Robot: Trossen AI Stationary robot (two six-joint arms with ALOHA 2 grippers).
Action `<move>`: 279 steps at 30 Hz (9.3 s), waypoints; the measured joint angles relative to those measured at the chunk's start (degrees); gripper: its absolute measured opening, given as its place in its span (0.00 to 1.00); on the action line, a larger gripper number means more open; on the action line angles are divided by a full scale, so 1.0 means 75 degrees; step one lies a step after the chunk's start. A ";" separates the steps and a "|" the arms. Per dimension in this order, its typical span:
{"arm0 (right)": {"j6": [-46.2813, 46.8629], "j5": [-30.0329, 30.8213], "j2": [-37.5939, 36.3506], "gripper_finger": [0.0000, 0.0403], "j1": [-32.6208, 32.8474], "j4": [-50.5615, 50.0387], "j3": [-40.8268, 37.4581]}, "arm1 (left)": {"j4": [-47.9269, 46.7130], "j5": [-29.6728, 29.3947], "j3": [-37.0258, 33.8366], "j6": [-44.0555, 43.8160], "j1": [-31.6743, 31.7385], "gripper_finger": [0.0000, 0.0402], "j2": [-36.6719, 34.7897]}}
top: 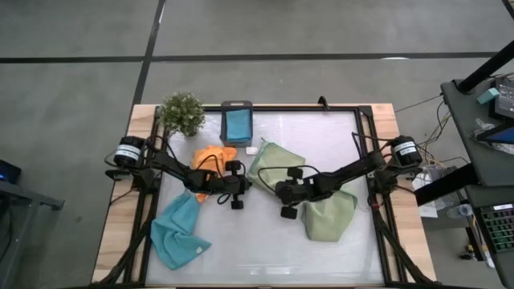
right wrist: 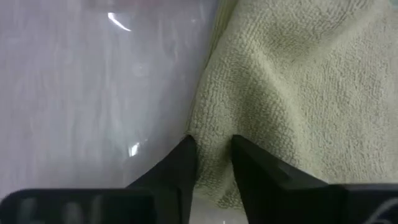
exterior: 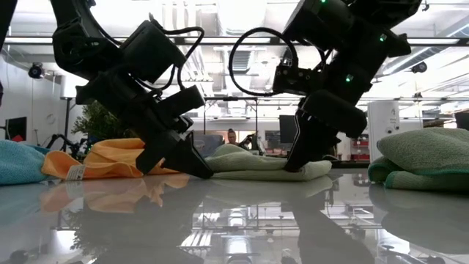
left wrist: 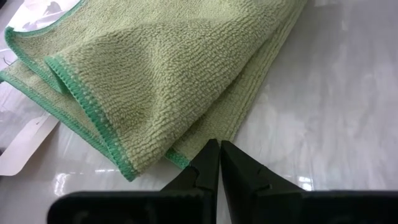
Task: Fold microfiber towels
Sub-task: Fold the top green towel
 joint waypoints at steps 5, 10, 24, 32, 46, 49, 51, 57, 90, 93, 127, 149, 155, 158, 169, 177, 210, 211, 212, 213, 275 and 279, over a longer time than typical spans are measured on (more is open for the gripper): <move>-0.0029 -0.0027 -0.0160 0.13 0.0000 -0.0040 0.0006 | 0.0000 0.0002 0.0000 -0.0047 0.0002 0.01 0.0000; -0.0060 -0.0215 -0.0298 0.04 0.0014 -0.0169 0.0006 | 0.0000 0.0002 0.0000 -0.0056 0.0002 0.01 0.0000; -0.0121 -0.0442 -0.0618 0.02 0.0150 -0.0829 0.0006 | -0.0050 0.0002 -0.0003 -0.0236 0.0002 0.01 0.0000; -0.0068 -0.0447 -0.0618 0.02 0.0163 -0.0808 0.0006 | -0.0055 0.0002 -0.0003 -0.0243 0.0002 0.01 0.0000; -0.0009 -0.0698 -0.0368 0.06 0.0166 -0.0859 -0.0006 | -0.0086 0.0006 0.0018 -0.0243 -0.0003 0.01 -0.0022; 0.0009 -0.0731 -0.0366 0.13 0.0166 -0.0857 -0.0015 | -0.0170 0.0081 0.0032 -0.0243 0.0000 0.01 -0.0116; 0.0012 -0.0728 -0.0418 0.19 0.0166 -0.0860 -0.0017 | -0.0222 0.0293 0.0010 -0.0245 0.0002 0.01 -0.0226; 0.0016 -0.0702 -0.0743 0.35 0.0166 -0.0862 -0.0017 | -0.0992 0.0521 0.0017 -0.0246 -0.0003 0.01 -0.0675; -0.3607 -0.3255 -0.1203 0.44 -0.3968 0.1031 0.0165 | -0.1151 0.0510 -0.0133 -0.0422 0.0469 0.25 -0.1874; -0.3678 -0.3711 -0.0807 0.43 -0.4343 0.1340 0.0345 | -0.1135 0.0528 -0.0137 -0.0445 0.0469 0.25 -0.1871; -0.5188 -0.4250 0.1151 0.25 -0.4992 0.0064 0.1813 | 0.0097 0.1515 -0.0137 -0.0840 0.0547 0.01 -0.0627; -0.5423 -0.3836 0.1128 0.02 -0.5004 0.0460 0.2007 | -0.0936 0.1576 -0.0128 -0.1264 0.0553 0.00 -0.0995; -0.5333 -0.3781 0.1122 0.02 -0.5004 0.0463 0.1937 | -0.0940 0.1588 -0.0128 -0.1468 0.0605 0.00 -0.1000; -0.5335 -0.3756 0.1122 0.02 -0.5007 0.0457 0.1887 | -0.0944 0.1582 -0.0128 -0.1653 0.0623 0.00 -0.1000; -0.5337 -0.3692 0.1122 0.02 -0.5007 0.0460 0.1868 | -0.1238 0.1583 -0.0082 -0.1851 0.0632 0.12 -0.1120; -0.5125 -0.3701 0.1072 0.12 -0.5007 0.0453 0.1868 | -0.1737 0.1561 -0.0085 -0.1791 0.0632 0.24 -0.1624; -0.2067 -0.4120 -0.0620 0.02 -0.1932 0.1330 -0.0526 | 0.0468 0.0868 0.0916 -0.1193 0.0632 0.24 -0.0028; -0.2024 -0.3973 -0.0620 0.02 -0.1866 0.1353 -0.0599 | 0.0466 0.0860 0.1010 -0.1193 0.0632 0.24 0.0109; -0.1963 -0.3873 -0.0620 0.02 -0.1823 0.1330 -0.0665 | 0.0479 0.0819 0.1091 -0.1196 0.0632 0.24 0.0249; -0.1899 -0.3810 -0.0618 0.02 -0.1801 0.1328 -0.0732 | 0.0467 0.0717 0.1134 -0.1238 0.0632 0.24 0.0348; -0.3967 -0.4045 0.0188 0.26 -0.4453 0.0909 0.1190 | -0.3008 0.1030 0.0997 0.0091 0.0895 0.24 -0.0880; -0.4277 -0.4048 0.0584 0.34 -0.4658 0.0889 0.1566 | -0.3007 0.1016 0.0997 0.0163 0.0974 0.24 -0.0883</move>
